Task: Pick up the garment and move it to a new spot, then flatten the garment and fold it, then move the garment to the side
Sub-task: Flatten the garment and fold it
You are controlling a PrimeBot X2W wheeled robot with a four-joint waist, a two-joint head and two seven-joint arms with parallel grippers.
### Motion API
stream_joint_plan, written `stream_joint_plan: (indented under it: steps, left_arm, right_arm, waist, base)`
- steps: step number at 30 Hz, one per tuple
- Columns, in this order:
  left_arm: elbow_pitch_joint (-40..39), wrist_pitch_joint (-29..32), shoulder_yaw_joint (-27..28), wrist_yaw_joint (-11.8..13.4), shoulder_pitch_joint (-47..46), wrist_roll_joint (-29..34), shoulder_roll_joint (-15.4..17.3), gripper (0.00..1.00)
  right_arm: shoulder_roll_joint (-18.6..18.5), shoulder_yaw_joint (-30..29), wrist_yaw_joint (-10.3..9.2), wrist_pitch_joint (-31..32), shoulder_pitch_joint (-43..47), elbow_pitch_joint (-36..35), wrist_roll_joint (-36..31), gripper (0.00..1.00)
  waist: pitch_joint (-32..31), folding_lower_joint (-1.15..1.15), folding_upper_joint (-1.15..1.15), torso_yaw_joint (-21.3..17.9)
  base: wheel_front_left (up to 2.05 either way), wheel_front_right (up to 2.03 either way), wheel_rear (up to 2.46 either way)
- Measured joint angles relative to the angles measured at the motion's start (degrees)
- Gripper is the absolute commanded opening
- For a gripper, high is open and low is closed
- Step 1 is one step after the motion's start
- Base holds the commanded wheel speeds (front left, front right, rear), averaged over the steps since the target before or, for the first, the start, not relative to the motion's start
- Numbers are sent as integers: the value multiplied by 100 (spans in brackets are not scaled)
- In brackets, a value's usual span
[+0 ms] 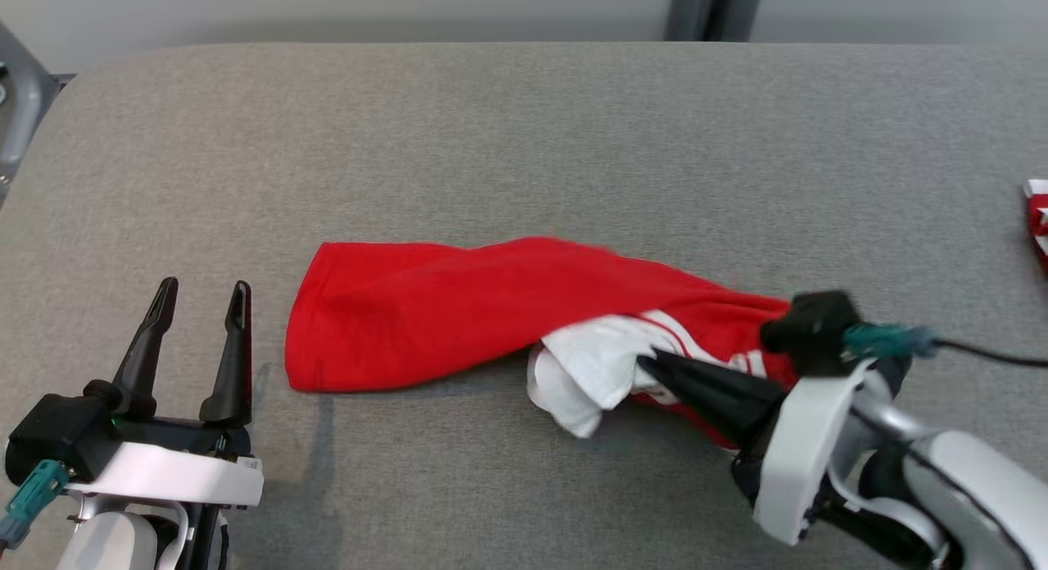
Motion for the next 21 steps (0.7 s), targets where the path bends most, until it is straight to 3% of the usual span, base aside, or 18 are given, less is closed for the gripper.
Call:
stream_joint_plan:
  steps: [4, 9, 14, 21]
  left_arm:
    - [-5, 0, 53, -24, 9, 64, -23, 100]
    - [-5, 0, 99, -70, 11, 116, -56, 100]
    - [8, 0, 98, -118, -13, 130, -112, 100]
    - [65, 0, 65, -167, -157, 132, -168, 100]
  right_arm:
    - [20, -723, -1, 314, 109, -711, 567, 0]
    - [546, -2054, -1, 733, 462, -1201, 1470, 0]
    - [909, -3196, -1, 1111, 803, -431, 1884, 0]
    - [1094, -3808, -1, 977, 633, 1031, 1463, 0]
  waist:
    - [-28, 0, 0, -153]
    - [-35, 0, 0, -235]
    - [25, 0, 0, -217]
    - [244, 0, 0, -189]
  base:
    - [0, 0, 0]
    - [0, 0, 0]
    - [0, 0, 0]
    - [0, 0, 0]
